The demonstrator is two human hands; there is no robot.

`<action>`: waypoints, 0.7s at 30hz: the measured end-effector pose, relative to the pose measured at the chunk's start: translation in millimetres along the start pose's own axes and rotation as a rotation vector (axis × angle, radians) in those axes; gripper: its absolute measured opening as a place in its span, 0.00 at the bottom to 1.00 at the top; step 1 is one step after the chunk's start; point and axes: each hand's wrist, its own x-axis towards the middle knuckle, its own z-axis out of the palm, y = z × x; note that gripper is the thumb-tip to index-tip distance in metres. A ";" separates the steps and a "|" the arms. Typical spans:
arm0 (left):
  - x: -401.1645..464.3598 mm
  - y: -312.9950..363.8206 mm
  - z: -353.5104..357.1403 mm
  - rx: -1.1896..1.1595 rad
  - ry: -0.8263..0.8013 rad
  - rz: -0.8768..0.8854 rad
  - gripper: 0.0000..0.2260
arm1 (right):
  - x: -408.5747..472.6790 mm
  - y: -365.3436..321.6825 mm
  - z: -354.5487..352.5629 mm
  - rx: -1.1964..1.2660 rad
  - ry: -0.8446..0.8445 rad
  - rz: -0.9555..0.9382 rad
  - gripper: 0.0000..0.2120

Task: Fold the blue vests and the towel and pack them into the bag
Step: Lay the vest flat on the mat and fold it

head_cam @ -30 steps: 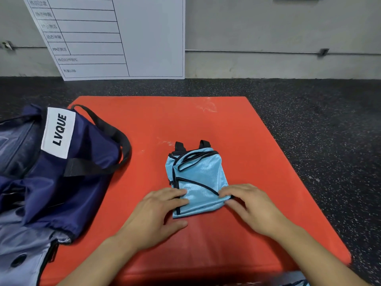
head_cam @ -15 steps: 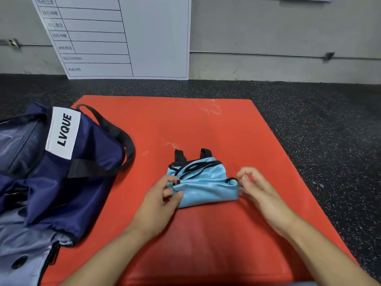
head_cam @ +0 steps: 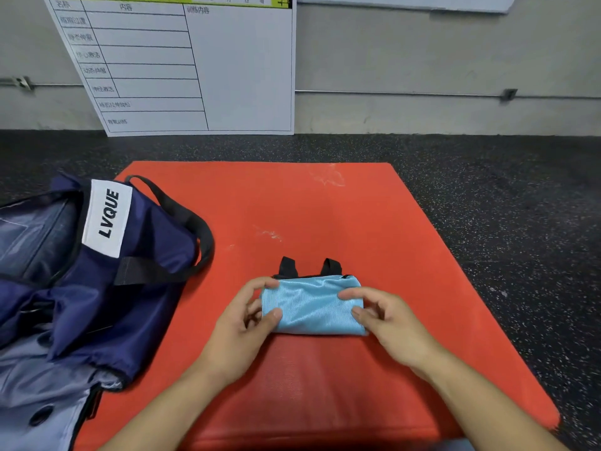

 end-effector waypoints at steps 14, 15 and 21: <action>12.5 -15.3 9.4 0.763 0.075 0.283 0.15 | 4.3 4.1 13.0 -0.872 0.225 -0.298 0.18; 12.5 -14.5 12.1 0.761 0.048 0.301 0.14 | 4.5 0.6 18.1 -0.934 0.215 -0.362 0.17; 17.0 -35.6 11.5 0.783 0.061 0.108 0.16 | 9.0 6.7 32.9 -0.971 0.103 -0.388 0.15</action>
